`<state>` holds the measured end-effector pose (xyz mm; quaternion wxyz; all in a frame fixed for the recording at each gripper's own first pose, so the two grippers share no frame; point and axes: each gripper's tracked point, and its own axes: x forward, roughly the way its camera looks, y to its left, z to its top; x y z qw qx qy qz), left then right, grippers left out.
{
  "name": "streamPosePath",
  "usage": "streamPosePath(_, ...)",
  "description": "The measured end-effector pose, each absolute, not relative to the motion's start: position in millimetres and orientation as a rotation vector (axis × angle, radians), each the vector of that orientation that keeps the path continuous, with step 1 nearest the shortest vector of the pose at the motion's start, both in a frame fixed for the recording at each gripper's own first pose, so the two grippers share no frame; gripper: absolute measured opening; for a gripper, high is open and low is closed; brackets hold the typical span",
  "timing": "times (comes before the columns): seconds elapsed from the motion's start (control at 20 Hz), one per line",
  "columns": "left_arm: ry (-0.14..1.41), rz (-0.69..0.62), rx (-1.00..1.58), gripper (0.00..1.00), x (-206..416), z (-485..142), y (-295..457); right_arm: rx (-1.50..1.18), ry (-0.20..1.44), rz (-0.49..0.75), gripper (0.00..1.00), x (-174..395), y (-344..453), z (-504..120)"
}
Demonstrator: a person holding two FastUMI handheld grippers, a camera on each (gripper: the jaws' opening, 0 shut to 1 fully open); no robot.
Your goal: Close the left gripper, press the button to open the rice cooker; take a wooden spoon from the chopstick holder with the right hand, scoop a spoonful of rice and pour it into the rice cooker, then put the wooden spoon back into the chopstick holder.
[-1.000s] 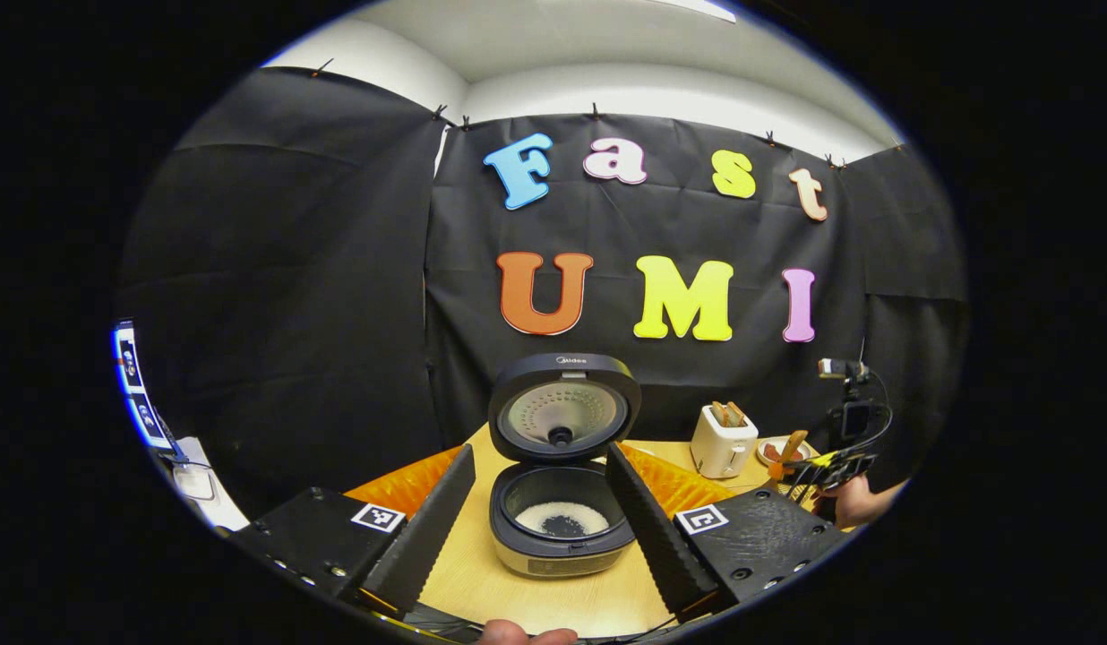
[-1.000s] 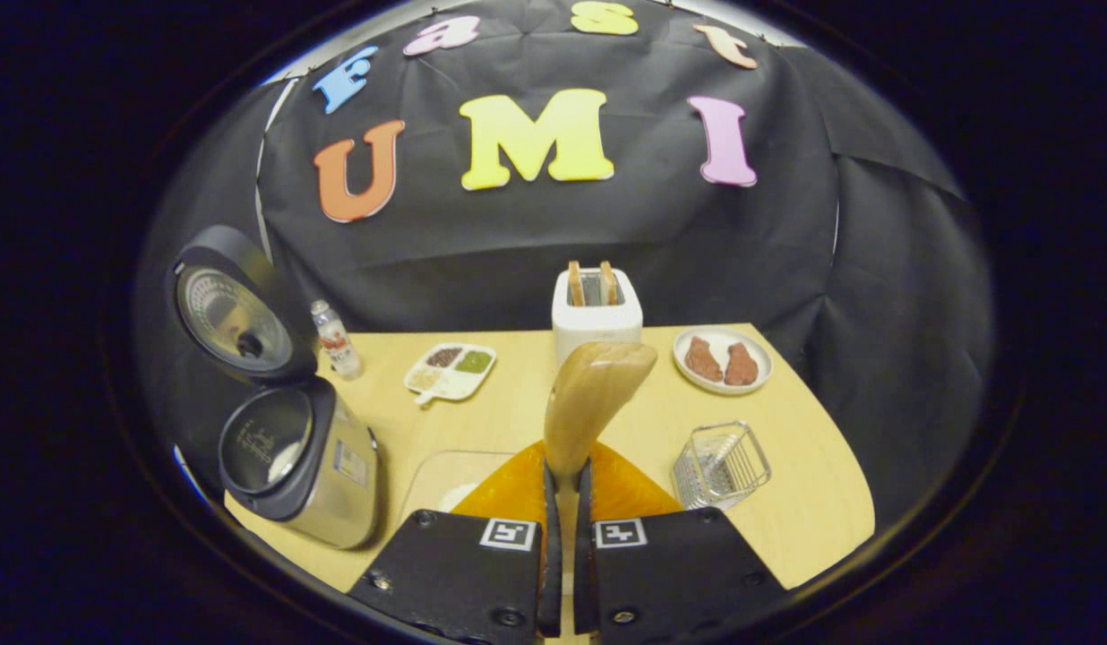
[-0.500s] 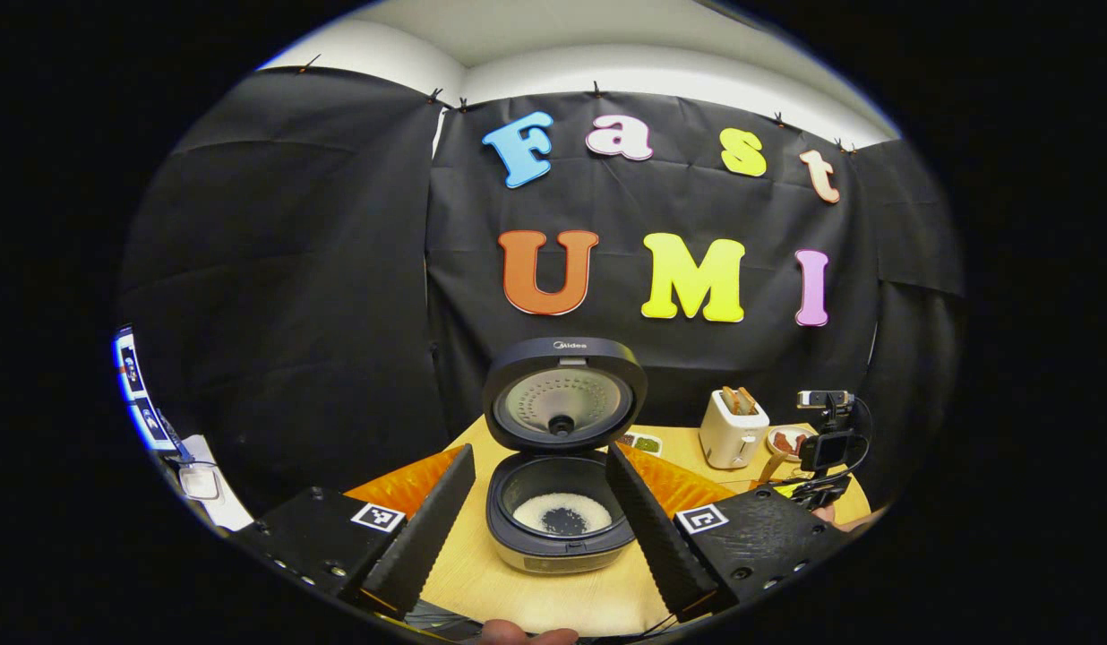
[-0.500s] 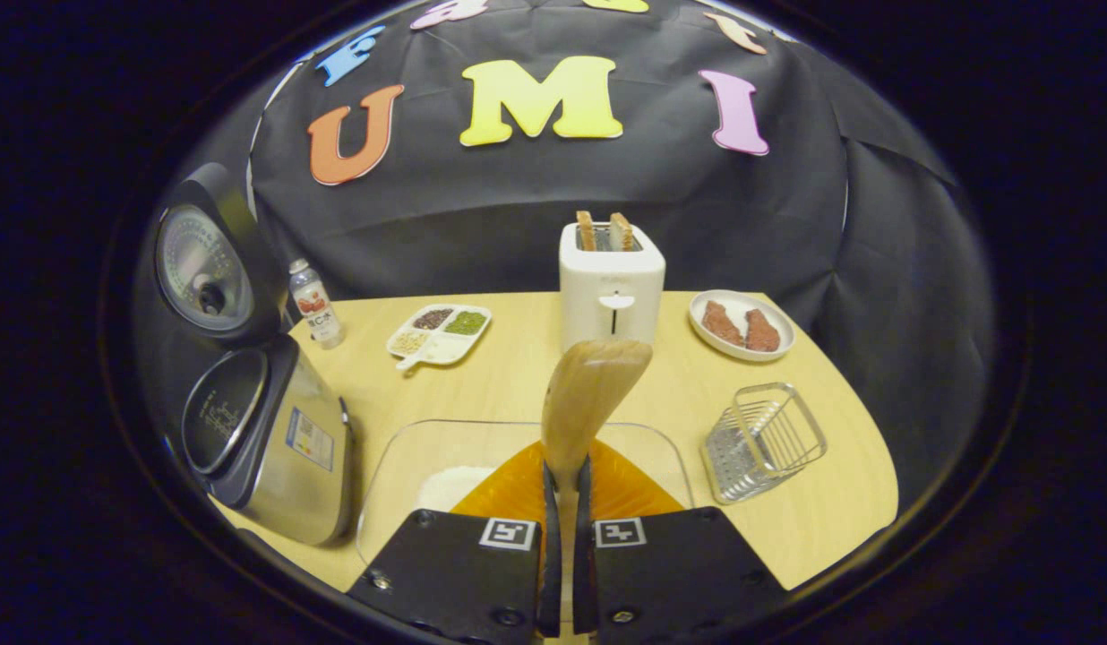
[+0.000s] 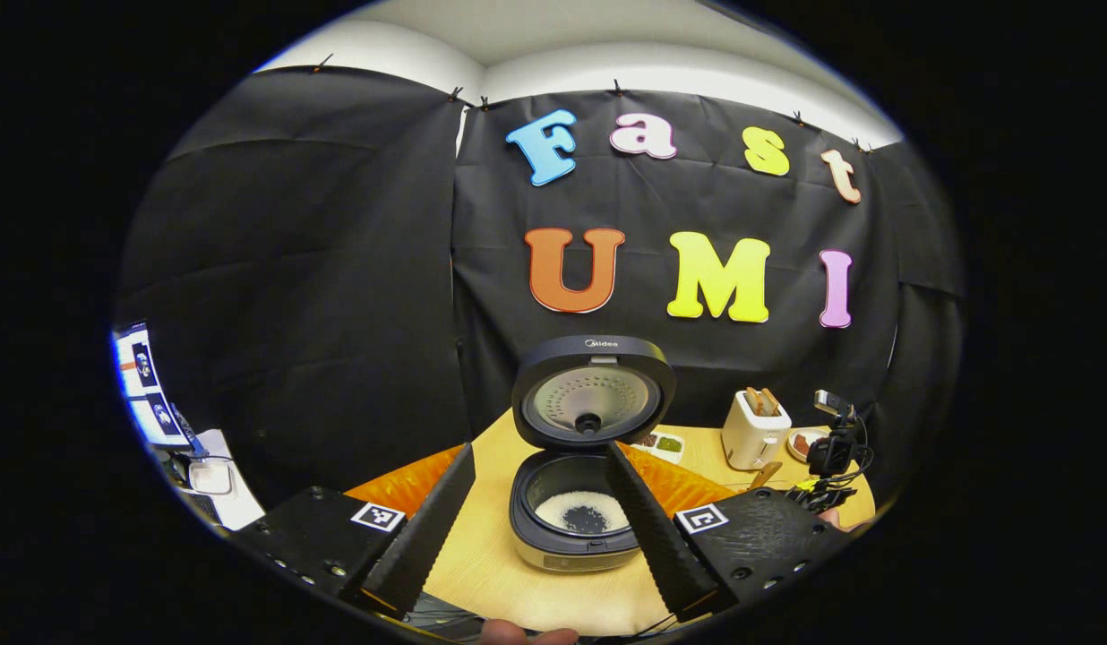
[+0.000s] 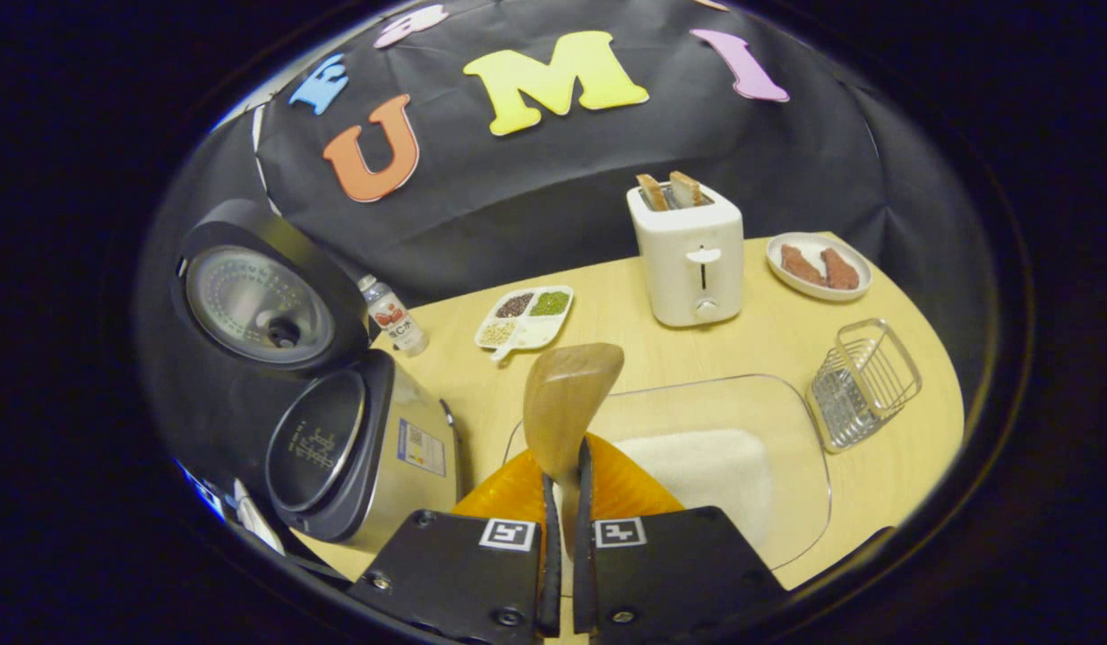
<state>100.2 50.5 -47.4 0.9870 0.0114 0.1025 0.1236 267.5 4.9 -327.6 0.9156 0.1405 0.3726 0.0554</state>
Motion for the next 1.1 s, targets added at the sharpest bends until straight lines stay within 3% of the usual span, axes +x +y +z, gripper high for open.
streamPosePath(0.45, 0.187, 0.222, 0.016, 0.95, 100.7, -43.9, 41.2, 0.616, 0.796, 0.066, 0.11, 260.2, -25.0, -315.1)
streamPosePath(0.7, 0.18, 0.172, 0.018, 0.95, 105.1, -42.7, 26.8, 0.689, 0.729, 0.02, 0.11, 262.5, -62.8, -290.8)
streamPosePath(1.1, 0.158, 0.115, 0.009, 0.95, 110.9, -38.4, 16.4, 0.842, 0.588, 0.043, 0.1, 262.5, -98.3, -223.3)
